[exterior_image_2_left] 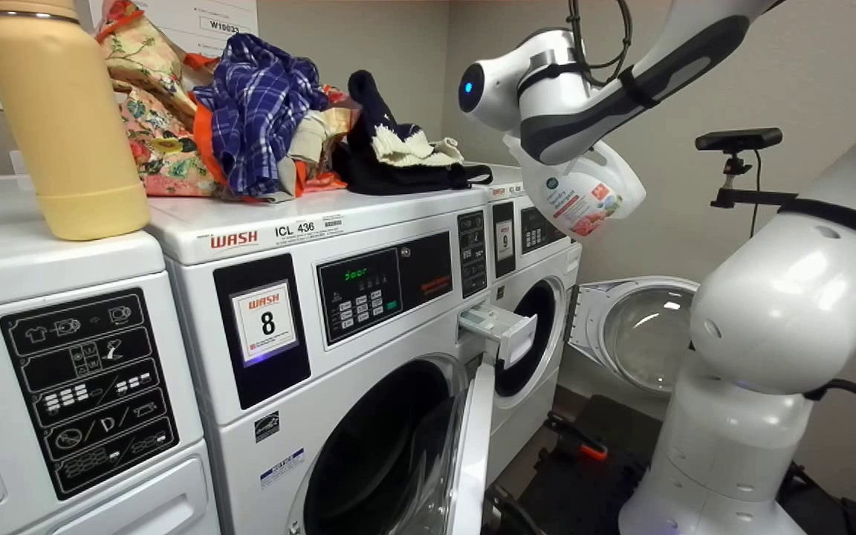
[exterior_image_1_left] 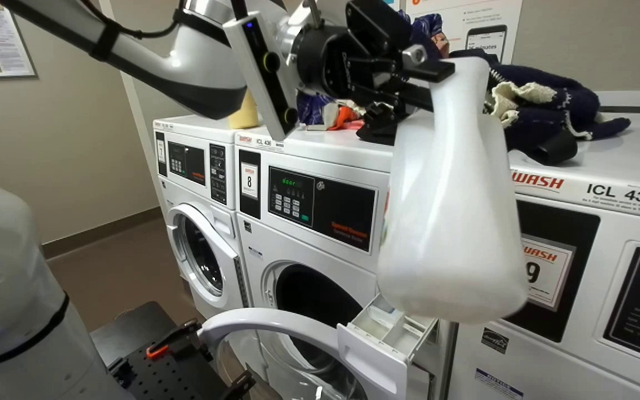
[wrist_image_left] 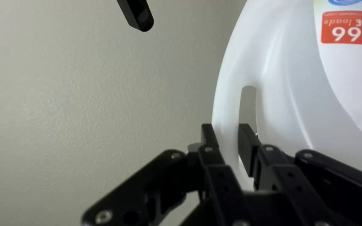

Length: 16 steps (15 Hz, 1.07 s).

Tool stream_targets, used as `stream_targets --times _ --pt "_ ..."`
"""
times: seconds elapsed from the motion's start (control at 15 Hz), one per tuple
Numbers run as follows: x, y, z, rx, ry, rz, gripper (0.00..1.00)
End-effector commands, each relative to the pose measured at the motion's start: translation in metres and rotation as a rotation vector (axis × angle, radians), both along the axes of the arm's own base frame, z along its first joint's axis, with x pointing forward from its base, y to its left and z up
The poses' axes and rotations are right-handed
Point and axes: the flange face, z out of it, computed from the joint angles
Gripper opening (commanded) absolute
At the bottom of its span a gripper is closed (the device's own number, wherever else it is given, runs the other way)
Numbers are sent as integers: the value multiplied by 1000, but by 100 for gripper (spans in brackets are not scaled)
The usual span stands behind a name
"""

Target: Pour some detergent into the washing machine drawer in the middle

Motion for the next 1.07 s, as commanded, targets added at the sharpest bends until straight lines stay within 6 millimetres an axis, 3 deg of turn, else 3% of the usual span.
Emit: stream_targets --times 0.0,0.6,0.8,1.0 --pt "3 30 65 48 -177 82 6" --pt "38 128 203 231 -540 405 6" --pt "58 163 227 315 -643 543 6" --pt "75 199 232 440 -687 671 6"
